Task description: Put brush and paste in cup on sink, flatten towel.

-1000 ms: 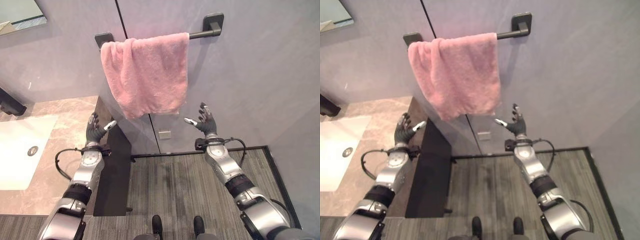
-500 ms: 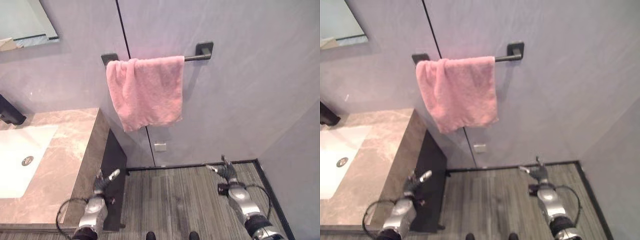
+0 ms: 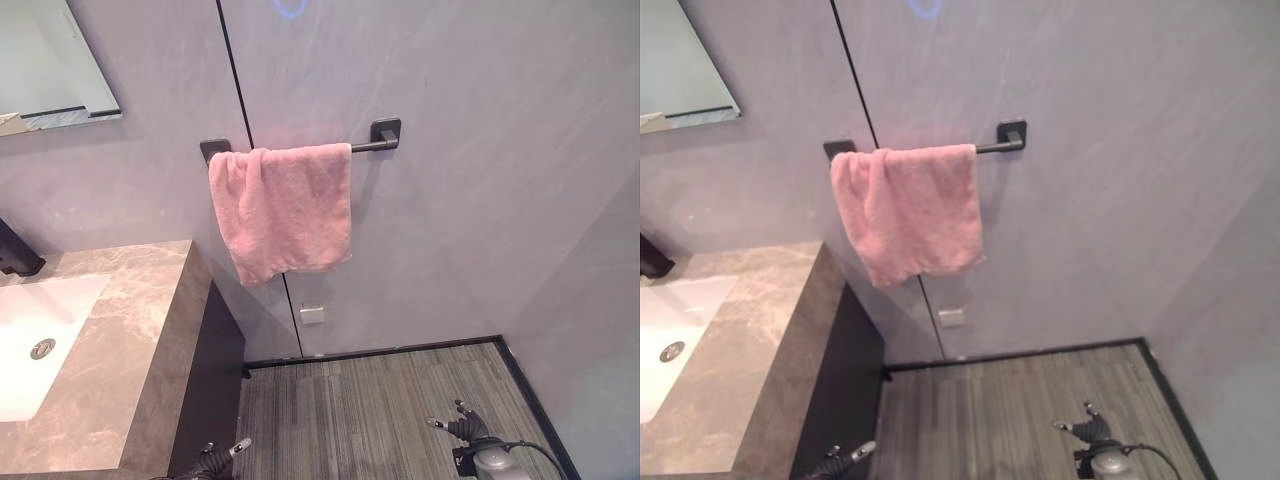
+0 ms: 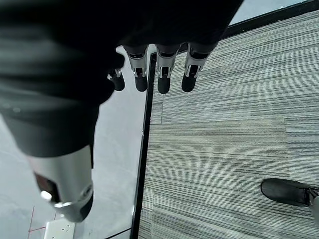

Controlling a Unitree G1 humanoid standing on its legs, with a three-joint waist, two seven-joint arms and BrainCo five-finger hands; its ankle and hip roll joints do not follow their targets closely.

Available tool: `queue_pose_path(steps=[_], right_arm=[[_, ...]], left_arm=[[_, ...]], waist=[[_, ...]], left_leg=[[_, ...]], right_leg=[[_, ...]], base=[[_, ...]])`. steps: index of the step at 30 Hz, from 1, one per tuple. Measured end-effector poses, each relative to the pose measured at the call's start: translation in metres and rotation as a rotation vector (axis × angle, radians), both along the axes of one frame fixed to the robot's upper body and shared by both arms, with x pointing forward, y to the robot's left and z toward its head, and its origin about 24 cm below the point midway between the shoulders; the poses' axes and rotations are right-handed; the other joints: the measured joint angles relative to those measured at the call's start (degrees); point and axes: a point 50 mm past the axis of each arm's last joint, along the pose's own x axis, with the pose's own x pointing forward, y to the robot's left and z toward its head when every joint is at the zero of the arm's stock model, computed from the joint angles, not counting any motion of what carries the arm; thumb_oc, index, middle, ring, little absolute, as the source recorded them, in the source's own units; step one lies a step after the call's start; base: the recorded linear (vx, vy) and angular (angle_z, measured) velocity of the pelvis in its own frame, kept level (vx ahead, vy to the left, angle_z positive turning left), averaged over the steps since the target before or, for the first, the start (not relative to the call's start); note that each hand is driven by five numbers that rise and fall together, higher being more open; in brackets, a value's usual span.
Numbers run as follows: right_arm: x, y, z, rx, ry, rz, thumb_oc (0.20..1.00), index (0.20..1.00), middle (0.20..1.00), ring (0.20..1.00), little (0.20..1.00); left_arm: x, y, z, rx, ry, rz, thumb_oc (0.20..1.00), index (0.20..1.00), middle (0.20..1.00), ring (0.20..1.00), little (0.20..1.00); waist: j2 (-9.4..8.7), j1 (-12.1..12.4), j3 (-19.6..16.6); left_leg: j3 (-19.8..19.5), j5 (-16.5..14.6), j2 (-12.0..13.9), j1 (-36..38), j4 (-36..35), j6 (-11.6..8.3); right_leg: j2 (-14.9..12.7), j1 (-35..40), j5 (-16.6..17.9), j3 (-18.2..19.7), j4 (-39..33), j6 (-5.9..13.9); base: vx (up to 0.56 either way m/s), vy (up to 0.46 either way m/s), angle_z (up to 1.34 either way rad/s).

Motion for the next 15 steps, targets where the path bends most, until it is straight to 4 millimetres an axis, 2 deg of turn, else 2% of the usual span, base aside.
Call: queue_pose_path(steps=[4,9,12,15], right_arm=[[0.004,-0.001,0.003,-0.005,-0.019,0.012,1.0,1.0,1.0,1.0,1.0],[0.025,-0.006,0.02,-0.042,-0.112,0.085,1.0,1.0,1.0,1.0,1.0],[0.046,-0.011,0.042,-0.101,-0.205,0.217,1.0,1.0,1.0,1.0,1.0],[0.063,-0.023,0.074,-0.192,-0.301,0.333,1.0,1.0,1.0,1.0,1.0]], left_arm=[[-0.013,0.002,-0.003,-0.001,0.042,0.018,1.0,1.0,1.0,1.0,1.0],[-0.029,0.006,-0.006,0.025,0.118,-0.027,1.0,1.0,1.0,1.0,1.0],[-0.044,0.009,-0.007,0.038,0.176,-0.042,1.0,1.0,1.0,1.0,1.0],[-0.056,0.011,-0.008,0.029,0.207,-0.013,1.0,1.0,1.0,1.0,1.0]], waist=[[-0.32,0.1,-0.1],[-0.91,0.0,0.2],[-1.39,0.0,0.8],[-1.56,0.2,1.2]], left_leg=[[0.0,-0.1,-0.1,0.0,0.1,-0.08],[0.0,-0.1,-0.1,0.0,0.2,-0.22],[0.1,-0.1,-0.3,0.2,0.2,-0.18],[0.1,-0.3,-0.3,0.3,0.0,-0.18]], right_leg=[[0.0,0.0,-0.1,-0.1,0.2,0.03],[-0.1,0.0,0.0,0.0,0.5,0.38],[-0.2,0.2,-0.1,0.0,0.3,0.45],[-0.3,0.2,-0.3,0.0,0.0,0.5]], base=[[0.02,0.034,0.0],[0.02,0.035,0.0],[0.05,0.059,-0.01],[0.06,0.058,0.0]])
